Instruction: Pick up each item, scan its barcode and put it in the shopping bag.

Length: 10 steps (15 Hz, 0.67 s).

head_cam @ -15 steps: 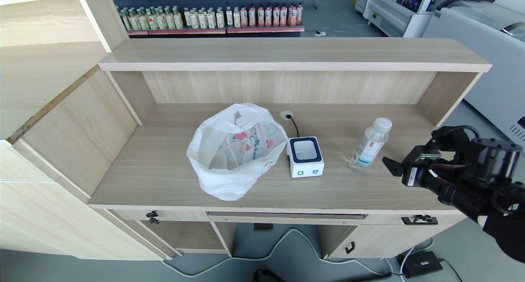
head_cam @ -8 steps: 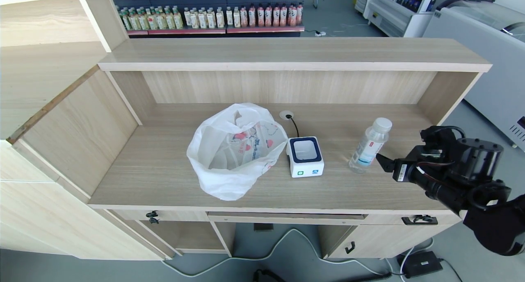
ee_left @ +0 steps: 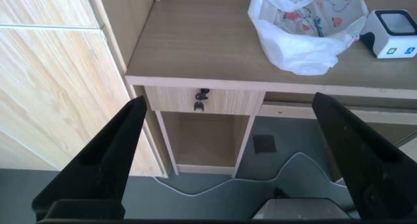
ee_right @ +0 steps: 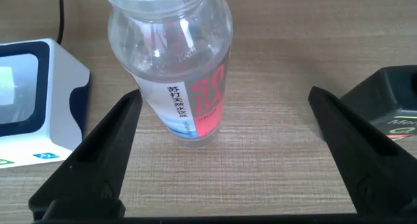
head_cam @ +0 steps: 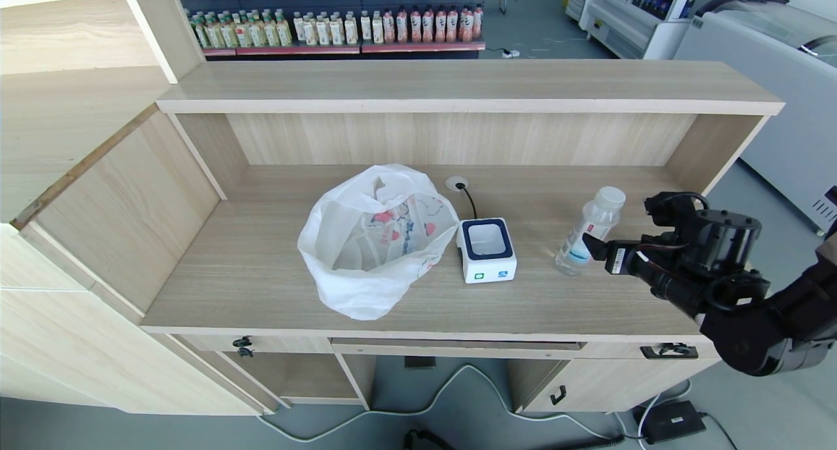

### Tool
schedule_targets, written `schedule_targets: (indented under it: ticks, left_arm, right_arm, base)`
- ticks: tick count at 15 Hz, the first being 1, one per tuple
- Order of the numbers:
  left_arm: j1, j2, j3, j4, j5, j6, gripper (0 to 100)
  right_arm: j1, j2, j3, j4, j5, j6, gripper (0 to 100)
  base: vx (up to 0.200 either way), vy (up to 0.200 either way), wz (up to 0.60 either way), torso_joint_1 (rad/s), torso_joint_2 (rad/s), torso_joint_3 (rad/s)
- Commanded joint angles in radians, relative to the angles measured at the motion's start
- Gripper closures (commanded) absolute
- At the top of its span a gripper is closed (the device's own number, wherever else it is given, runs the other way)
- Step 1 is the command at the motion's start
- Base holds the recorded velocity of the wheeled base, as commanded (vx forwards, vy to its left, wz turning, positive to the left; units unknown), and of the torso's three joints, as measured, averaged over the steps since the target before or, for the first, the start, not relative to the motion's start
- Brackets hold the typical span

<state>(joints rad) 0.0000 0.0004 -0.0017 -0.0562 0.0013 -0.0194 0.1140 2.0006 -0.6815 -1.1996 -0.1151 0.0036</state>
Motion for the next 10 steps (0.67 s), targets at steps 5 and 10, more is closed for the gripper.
schedule_targets:
  ticks: [5,10]
  left_arm:
    - [0.000,0.000,0.000,0.001,0.000,-0.001,0]
    - [0.000,0.000,0.000,-0.001,0.000,-0.001,0]
  right_arm:
    - [0.013,0.092,-0.093,-0.003,0.005,0.001,0]
    - [0.050,0.155,-0.176,-0.003,0.009,0.019,0]
  base:
    - [0.000,0.000,0.00,0.000,0.00,0.000]
    - [0.000,0.000,0.00,0.000,0.00,0.000]
